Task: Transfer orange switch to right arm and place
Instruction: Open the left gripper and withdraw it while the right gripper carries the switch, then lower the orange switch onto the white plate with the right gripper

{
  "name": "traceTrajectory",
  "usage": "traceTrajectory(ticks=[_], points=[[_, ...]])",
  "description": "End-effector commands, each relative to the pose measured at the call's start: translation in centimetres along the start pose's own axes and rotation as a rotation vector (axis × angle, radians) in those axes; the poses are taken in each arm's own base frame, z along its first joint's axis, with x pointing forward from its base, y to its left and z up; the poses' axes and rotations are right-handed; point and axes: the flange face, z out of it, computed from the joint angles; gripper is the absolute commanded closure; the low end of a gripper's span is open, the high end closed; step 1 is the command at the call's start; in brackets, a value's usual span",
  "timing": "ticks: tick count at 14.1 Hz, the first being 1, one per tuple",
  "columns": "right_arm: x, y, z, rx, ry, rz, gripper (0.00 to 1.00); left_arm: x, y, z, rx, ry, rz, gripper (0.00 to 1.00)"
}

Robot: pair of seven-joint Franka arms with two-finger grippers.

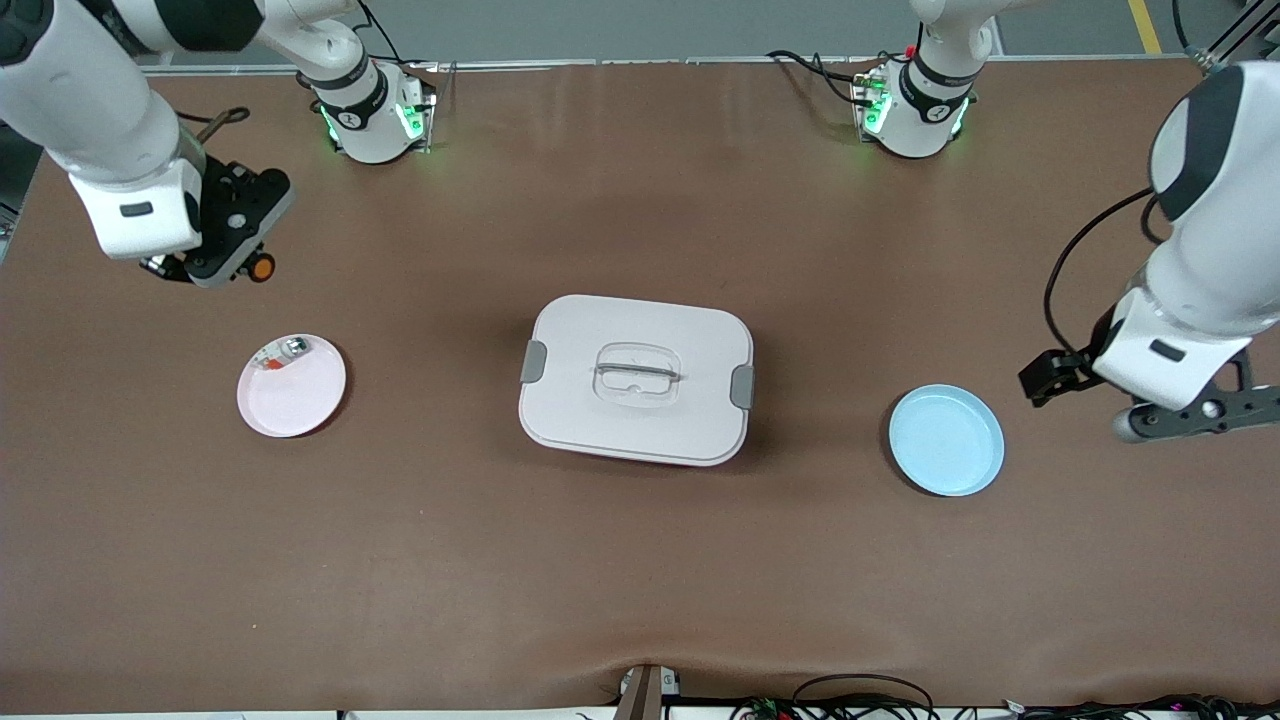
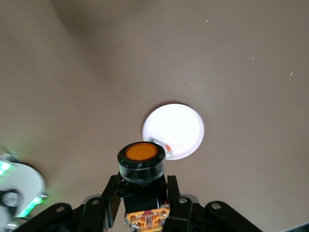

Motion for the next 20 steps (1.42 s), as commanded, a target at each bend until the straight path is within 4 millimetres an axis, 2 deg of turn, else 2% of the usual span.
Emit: traceTrajectory(ticks=[1,3,4,5,6,9,12,16,20], points=[[-3.0,0.9,4.3,-0.049,0.013,-0.108,1.0,-1.2,-0.5,-1.9,0.02,-0.001,0.03,0.0],[-4.1,1.8,7.7,-0.064,0.028,-0.134,1.0,-2.0,-1.0,-3.9,0.007,0.017,0.06,0.0],[-4.6,2.0,9.5,-0.073,0.037,-0.127,1.0,-2.6,-2.3,-5.0,-0.006,0.022,0.067,0.0],[-5.0,2.1,11.3,-0.086,0.049,-0.13,1.0,-3.2,-2.7,-5.0,-0.023,0.003,0.081,0.0],[-5.4,2.2,12.9,-0.101,0.061,-0.144,1.0,-3.9,-3.9,-5.3,-0.044,-0.032,0.094,0.0],[-6.0,1.8,16.8,-0.093,0.067,-0.149,1.0,-6.0,-6.4,-5.9,-0.075,-0.052,0.16,0.0],[-6.8,2.3,20.7,-0.084,0.071,-0.154,1.0,-8.3,-6.4,-6.3,-0.073,-0.063,0.166,0.0],[-7.3,3.7,25.4,-0.06,0.066,-0.173,1.0,-9.2,-5.9,-7.2,-0.098,-0.057,0.153,0.0],[-6.2,4.3,28.6,-0.097,0.032,-0.244,1.0,-10.6,-6.1,-7.6,-0.103,-0.08,0.144,0.0]])
